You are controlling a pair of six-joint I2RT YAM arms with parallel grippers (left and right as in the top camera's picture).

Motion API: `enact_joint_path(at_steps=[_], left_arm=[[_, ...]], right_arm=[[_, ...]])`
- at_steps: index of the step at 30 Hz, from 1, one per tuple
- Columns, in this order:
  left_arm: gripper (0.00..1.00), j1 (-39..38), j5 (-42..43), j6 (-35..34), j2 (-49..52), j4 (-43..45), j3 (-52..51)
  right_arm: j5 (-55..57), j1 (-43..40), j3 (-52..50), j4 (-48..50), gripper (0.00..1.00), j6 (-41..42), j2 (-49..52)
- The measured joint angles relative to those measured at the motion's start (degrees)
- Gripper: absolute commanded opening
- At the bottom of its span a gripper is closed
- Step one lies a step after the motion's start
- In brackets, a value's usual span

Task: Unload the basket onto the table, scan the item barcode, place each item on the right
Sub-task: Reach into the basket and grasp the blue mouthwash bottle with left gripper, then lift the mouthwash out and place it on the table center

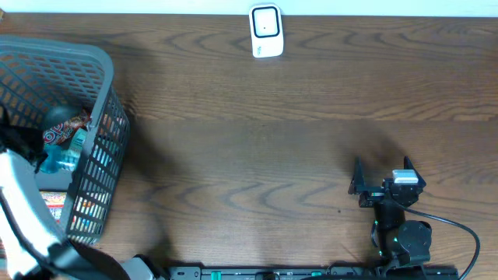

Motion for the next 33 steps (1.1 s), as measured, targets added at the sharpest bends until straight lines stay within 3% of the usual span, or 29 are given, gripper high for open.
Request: enact_joint_path(at_steps=[11,17,26,30,33], left_arm=[[0.14,0.0,6.32,-0.63,-16.98,3.61,-0.04],[0.14,0.0,12.9,-5.51,-25.97,5.14,-0.04],[0.14,-0.55,21.55,-13.0,-31.23,9.33,-0.04],[0.14,-5.88,27.06,-15.41,-30.75,9.77,-0.04],[0.14,-14.38,28.41,-16.39,-29.49,10.34,-0.04]], right_arm=[[0.0,0.0,0.0,0.0,0.99,0.0,0.0],[-0.02,0.0,0.0,0.0,0.99,0.0,0.0],[0.0,0.0,0.0,0.0,0.99,0.0,0.0],[0.0,0.0,0.0,0.0,0.99,0.0,0.0],[0.0,0.0,0.0,-0.02,0.99,0.0,0.02]])
